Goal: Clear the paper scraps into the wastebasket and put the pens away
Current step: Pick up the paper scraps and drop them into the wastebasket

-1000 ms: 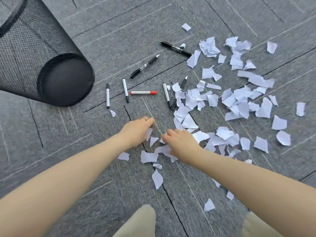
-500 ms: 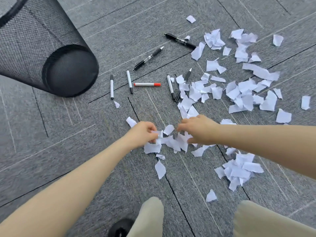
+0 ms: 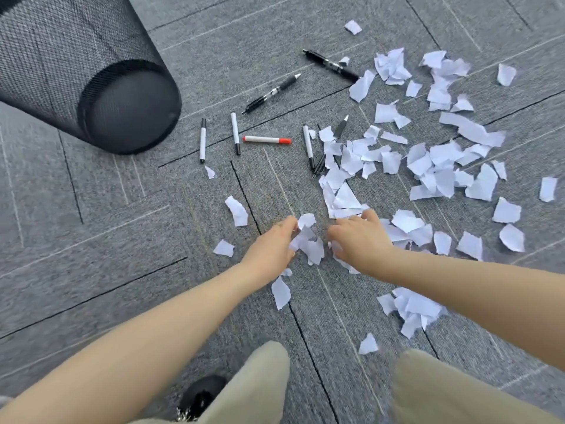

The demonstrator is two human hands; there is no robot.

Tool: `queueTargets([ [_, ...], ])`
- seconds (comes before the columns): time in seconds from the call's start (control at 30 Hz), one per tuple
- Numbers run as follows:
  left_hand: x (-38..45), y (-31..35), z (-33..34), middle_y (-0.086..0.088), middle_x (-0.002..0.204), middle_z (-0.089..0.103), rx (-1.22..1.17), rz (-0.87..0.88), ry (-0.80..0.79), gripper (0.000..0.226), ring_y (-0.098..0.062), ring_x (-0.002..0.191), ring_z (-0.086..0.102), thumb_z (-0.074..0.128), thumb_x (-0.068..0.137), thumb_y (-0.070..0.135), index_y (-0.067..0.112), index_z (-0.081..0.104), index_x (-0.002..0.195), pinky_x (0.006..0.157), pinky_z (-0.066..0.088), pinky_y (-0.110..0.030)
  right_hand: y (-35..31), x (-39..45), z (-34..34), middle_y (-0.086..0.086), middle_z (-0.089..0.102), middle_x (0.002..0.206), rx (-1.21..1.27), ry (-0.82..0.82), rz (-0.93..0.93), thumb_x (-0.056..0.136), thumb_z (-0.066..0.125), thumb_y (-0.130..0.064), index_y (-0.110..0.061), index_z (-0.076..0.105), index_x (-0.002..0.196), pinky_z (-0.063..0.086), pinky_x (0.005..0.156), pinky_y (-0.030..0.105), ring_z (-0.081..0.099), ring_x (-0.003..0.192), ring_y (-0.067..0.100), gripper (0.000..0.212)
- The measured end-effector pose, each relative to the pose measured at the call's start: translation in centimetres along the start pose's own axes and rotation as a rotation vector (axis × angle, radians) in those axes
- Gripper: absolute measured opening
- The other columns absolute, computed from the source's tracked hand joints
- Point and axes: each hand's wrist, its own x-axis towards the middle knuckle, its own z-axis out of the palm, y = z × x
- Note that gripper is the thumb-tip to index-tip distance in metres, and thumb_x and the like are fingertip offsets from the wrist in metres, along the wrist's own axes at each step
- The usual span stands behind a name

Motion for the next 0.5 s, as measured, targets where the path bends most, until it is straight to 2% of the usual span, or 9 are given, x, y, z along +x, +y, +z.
queueTargets([
  [0.07,0.2,-0.4,0.1,-0.006,0.084,0.054,-0.062,-0.031,0.006,0.013,-0.025,0.069,0.052,0.050,0.092,0.013,0.012,0.043,0.104,0.062,0.043,-0.040,0.3,-0.1,0.0,0.000,0.063,0.089,0.082,0.019,0.054,0.087,0.045,-0.016,-0.016,0.059,0.084,0.026,0.091,0.038,0.059,0.091,0.024,0.015],
  [0.13,0.4,-0.9,0.1,-0.003,0.077,0.055,-0.084,-0.065,0.021,0.006,-0.019,0.061,0.047,0.052,0.093,0.019,0.016,0.048,0.091,0.058,0.041,-0.035,0.6,-0.1,-0.1,-0.001,0.068,0.084,0.174,0.068,0.121,0.088,0.046,-0.019,-0.016,0.064,0.085,0.023,0.090,0.037,0.058,0.078,0.022,0.019],
  [0.27,0.3,-1.2,-0.7,-0.002,0.081,0.054,-0.105,-0.101,0.058,0.013,-0.020,0.069,0.048,0.055,0.090,0.016,0.012,0.055,0.077,0.065,0.043,-0.035,0.2,0.0,-1.0,0.000,0.071,0.077,0.395,0.160,0.248,0.089,0.045,-0.022,-0.017,0.064,0.082,0.014,0.080,0.032,0.061,0.065,0.021,0.021],
  [0.33,0.1,-1.4,-1.9,0.003,0.080,0.050,-0.161,-0.126,0.130,0.015,-0.017,0.070,0.049,0.058,0.089,0.020,0.016,0.055,0.074,0.067,0.042,-0.033,-0.2,0.2,-1.8,-0.003,0.069,0.081,0.540,0.169,0.253,0.090,0.049,-0.025,-0.019,0.062,0.081,0.021,0.080,0.030,0.058,0.065,0.018,0.017],
  [0.43,-0.8,-2.4,-3.7,0.003,0.081,0.053,-0.178,-0.156,0.101,0.014,-0.013,0.066,0.049,0.062,0.087,0.026,0.015,0.059,0.079,0.062,0.041,-0.028,-0.7,0.4,-2.8,0.003,0.067,0.092,0.794,0.018,0.123,0.088,0.059,-0.022,-0.012,0.064,0.087,0.038,0.059,0.022,0.052,0.063,0.011,0.011],
  [0.47,-1.3,-2.9,-3.9,-0.001,0.086,0.057,-0.134,-0.145,0.054,0.015,-0.015,0.068,0.052,0.063,0.087,0.026,0.013,0.061,0.079,0.063,0.043,-0.029,-1.1,0.5,-2.8,0.004,0.067,0.095,0.797,-0.055,0.073,0.088,0.061,-0.021,-0.010,0.064,0.090,0.043,0.060,0.024,0.055,0.067,0.012,0.012],
  [0.5,-1.8,-3.4,-3.9,-0.004,0.092,0.060,-0.073,-0.126,0.012,0.017,-0.016,0.072,0.055,0.063,0.086,0.028,0.012,0.063,0.079,0.067,0.046,-0.030,-1.4,0.5,-2.5,0.005,0.067,0.098,0.752,-0.107,0.035,0.087,0.062,-0.022,-0.009,0.064,0.091,0.048,0.069,0.028,0.059,0.076,0.015,0.013],
])
